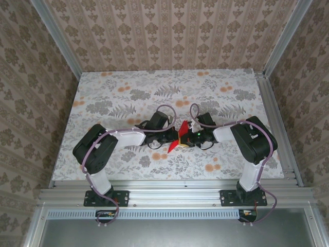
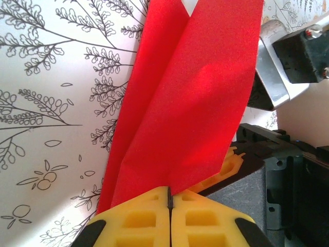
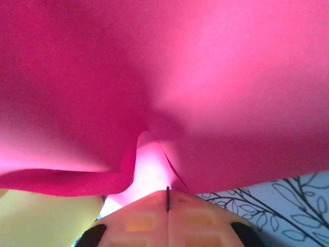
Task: Fold a paper plane with a square sheet of paper (pick it up from the middle)
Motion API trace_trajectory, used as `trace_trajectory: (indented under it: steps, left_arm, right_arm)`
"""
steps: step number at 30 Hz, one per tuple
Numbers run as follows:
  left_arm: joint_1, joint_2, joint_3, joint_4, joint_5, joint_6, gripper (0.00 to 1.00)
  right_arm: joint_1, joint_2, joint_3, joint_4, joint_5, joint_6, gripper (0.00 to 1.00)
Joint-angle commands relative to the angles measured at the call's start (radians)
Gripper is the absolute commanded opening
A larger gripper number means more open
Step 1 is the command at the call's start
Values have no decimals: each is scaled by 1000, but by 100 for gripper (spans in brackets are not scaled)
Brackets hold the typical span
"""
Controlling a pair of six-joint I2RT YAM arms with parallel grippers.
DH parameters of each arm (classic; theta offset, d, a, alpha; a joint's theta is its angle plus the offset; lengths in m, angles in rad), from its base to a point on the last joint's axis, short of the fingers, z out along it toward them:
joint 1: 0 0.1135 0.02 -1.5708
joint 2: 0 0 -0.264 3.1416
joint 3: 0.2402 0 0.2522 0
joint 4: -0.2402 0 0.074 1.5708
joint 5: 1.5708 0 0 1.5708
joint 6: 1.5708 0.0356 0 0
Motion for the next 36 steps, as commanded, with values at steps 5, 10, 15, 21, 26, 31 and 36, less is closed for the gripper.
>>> trace_trajectory:
  steps: [5, 10, 15, 21, 26, 31, 36]
  left_arm:
    - [-4, 40, -26, 7, 3, -2, 8]
    - [-1, -3, 4, -82, -35, 50, 13]
    - [11, -45, 21, -150, -73, 104, 21]
    - [12, -82, 33, -210, -93, 159, 32]
    - [14, -104, 38, -254, -92, 215, 40]
    - [16, -121, 51, -315, -97, 298, 44]
    - [22, -131, 45, -383, -120, 353, 44]
  right_arm:
    - [-39, 4, -35, -32, 143, 16, 4]
    - [-45, 8, -37, -45, 155, 8, 4]
    - [-46, 10, -37, -49, 156, 4, 4]
    - [-46, 16, -33, -48, 156, 3, 4]
    - [-46, 14, -25, -49, 150, 4, 4]
    - [-46, 3, -16, -60, 144, 1, 4]
    - [-46, -2, -8, -69, 140, -2, 4]
